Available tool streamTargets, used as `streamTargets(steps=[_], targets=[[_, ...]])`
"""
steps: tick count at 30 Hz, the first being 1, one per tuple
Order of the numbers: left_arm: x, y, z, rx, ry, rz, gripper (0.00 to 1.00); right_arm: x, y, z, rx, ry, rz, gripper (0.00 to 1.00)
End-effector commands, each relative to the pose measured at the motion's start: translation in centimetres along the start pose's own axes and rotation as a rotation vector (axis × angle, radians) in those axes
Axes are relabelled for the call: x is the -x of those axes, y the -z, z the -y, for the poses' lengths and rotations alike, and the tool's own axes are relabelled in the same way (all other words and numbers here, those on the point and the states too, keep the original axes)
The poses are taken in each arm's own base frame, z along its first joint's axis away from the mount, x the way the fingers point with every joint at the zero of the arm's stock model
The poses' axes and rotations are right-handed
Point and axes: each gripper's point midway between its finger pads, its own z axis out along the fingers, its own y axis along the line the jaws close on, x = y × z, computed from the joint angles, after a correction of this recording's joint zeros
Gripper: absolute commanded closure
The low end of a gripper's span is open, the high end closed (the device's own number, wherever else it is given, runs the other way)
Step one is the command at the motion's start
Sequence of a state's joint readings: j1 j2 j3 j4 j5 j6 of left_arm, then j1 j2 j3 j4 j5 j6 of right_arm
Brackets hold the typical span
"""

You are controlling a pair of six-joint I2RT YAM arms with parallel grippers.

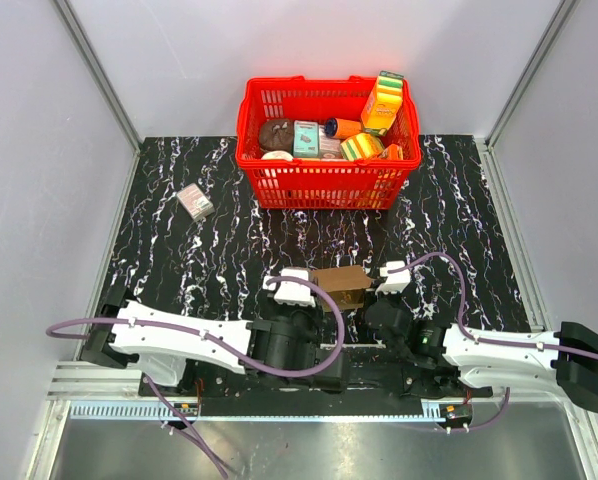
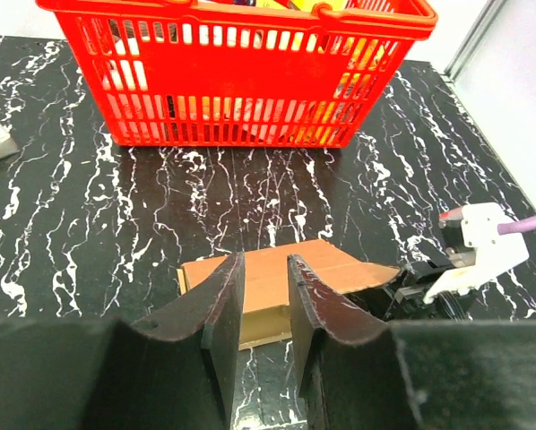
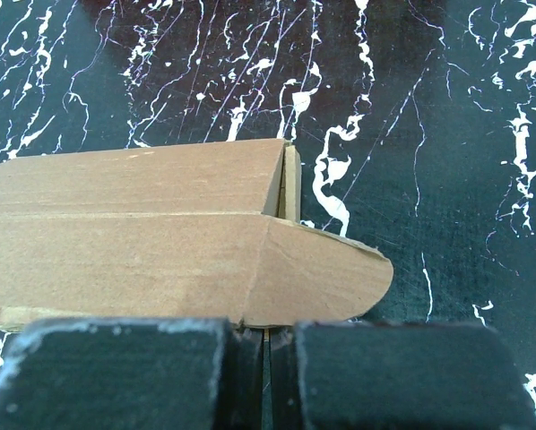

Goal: Fold the paper box

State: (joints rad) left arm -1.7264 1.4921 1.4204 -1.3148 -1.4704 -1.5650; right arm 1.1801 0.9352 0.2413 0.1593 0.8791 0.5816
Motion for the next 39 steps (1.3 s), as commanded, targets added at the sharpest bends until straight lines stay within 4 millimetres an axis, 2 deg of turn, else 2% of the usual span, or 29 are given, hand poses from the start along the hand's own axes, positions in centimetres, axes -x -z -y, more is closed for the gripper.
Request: streamTargets(steps=[1, 3, 4, 7, 8, 9, 11, 12, 13, 14, 15, 16, 17, 18, 19, 21, 23, 26, 27, 29, 30, 31, 33, 34, 36, 37, 39], targets=[[7.5, -0.4, -2.4, 0.007, -0.097, 0.243, 0.70, 1.4, 0.0, -0.9, 0.000, -0.041, 0.036, 1.00], [8.4, 0.4, -2.3, -0.021, -0.054, 0.239, 0.69, 1.4, 0.0, -0.9, 0.003, -0.042, 0.034, 1.00], [9.3, 1.4, -2.1, -0.058, -0.002, 0.220, 0.69, 1.3, 0.0, -0.9, 0.002, -0.041, 0.034, 1.00], [10.3, 3.4, -1.5, -0.130, 0.064, 0.138, 0.69, 1.6, 0.1, -0.8, 0.001, -0.043, 0.039, 1.00], [10.4, 3.8, -1.5, -0.144, 0.032, 0.112, 0.68, 1.7, 0.2, -0.8, 0.000, -0.044, 0.041, 1.00], [10.2, 4.2, -0.9, -0.156, 0.044, 0.070, 0.68, 1.7, 0.2, -0.8, 0.004, -0.045, 0.044, 1.00], [8.4, 5.1, 0.7, -0.217, -0.007, -0.086, 0.62, 1.7, 0.2, -0.9, 0.008, -0.044, 0.043, 1.00], [8.9, 5.7, 2.1, -0.289, -0.002, -0.121, 0.60, 1.6, 0.2, -0.9, 0.008, -0.045, 0.040, 1.00], [6.5, 6.7, 3.2, -0.374, -0.017, -0.211, 0.57, 1.5, 0.2, -0.8, 0.006, -0.043, 0.039, 1.00], [5.9, 7.2, 3.7, -0.443, -0.046, -0.233, 0.56, 1.5, 0.2, -0.9, 0.008, -0.043, 0.037, 1.00], [8.0, 8.3, 5.5, -0.547, 0.127, -0.237, 0.55, 1.4, 0.2, -0.8, 0.009, -0.043, 0.035, 1.00], [5.4, 9.4, 6.5, -0.648, 0.092, -0.284, 0.54, 1.3, 0.1, -0.8, 0.008, -0.041, 0.035, 1.00], [5.4, 9.9, 7.0, -0.715, 0.056, -0.262, 0.52, 1.4, 0.1, -0.8, 0.009, -0.043, 0.037, 1.00], [7.4, 10.6, 7.9, -0.790, 0.141, -0.226, 0.51, 1.5, 0.1, -0.8, 0.009, -0.047, 0.040, 1.00], [6.6, 11.0, 8.3, -0.836, 0.107, -0.217, 0.49, 1.4, 0.2, -0.8, 0.010, -0.045, 0.039, 1.00], [7.7, 10.8, 8.4, -0.860, 0.052, -0.145, 0.45, 1.5, 0.2, -0.8, 0.011, -0.049, 0.041, 1.00], [8.4, 9.5, 8.1, -0.829, -0.004, -0.093, 0.42, 1.4, 0.2, -0.9, 0.014, -0.045, 0.038, 0.99], [9.1, 6.5, 7.9, -0.865, 0.019, -0.083, 0.42, 1.4, 0.1, -1.0, 0.015, -0.040, 0.036, 0.99], [10.0, 5.7, 7.5, -0.874, 0.060, -0.061, 0.42, 1.4, 0.1, -1.0, 0.012, -0.037, 0.035, 0.99], [9.4, 3.0, 6.5, -0.831, 0.042, -0.059, 0.42, 1.3, 0.1, -1.0, 0.011, -0.037, 0.034, 0.99], [8.3, 1.8, 6.0, -0.795, 0.011, -0.081, 0.41, 1.3, 0.1, -1.0, 0.011, -0.036, 0.033, 0.99], [7.5, -0.2, 5.2, -0.747, -0.006, -0.100, 0.41, 1.2, 0.0, -0.9, 0.007, -0.035, 0.033, 1.00], [5.5, -1.9, 4.9, -0.726, 0.001, -0.150, 0.41, 1.3, 0.0, -1.0, 0.007, -0.038, 0.036, 1.00], [3.1, -3.1, 4.4, -0.742, -0.003, -0.199, 0.41, 1.3, 0.0, -1.0, 0.007, -0.036, 0.036, 1.00], [1.3, -4.3, 4.5, -0.749, 0.043, -0.225, 0.41, 1.1, 0.0, -1.0, 0.010, -0.035, 0.032, 1.00], [-0.7, -5.3, 3.7, -0.717, 0.030, -0.254, 0.41, 1.2, 0.0, -1.0, 0.011, -0.037, 0.034, 1.00], [-2.8, -6.3, 3.4, -0.671, 0.000, -0.282, 0.41, 1.1, 0.0, -1.1, 0.012, -0.035, 0.030, 0.99]])
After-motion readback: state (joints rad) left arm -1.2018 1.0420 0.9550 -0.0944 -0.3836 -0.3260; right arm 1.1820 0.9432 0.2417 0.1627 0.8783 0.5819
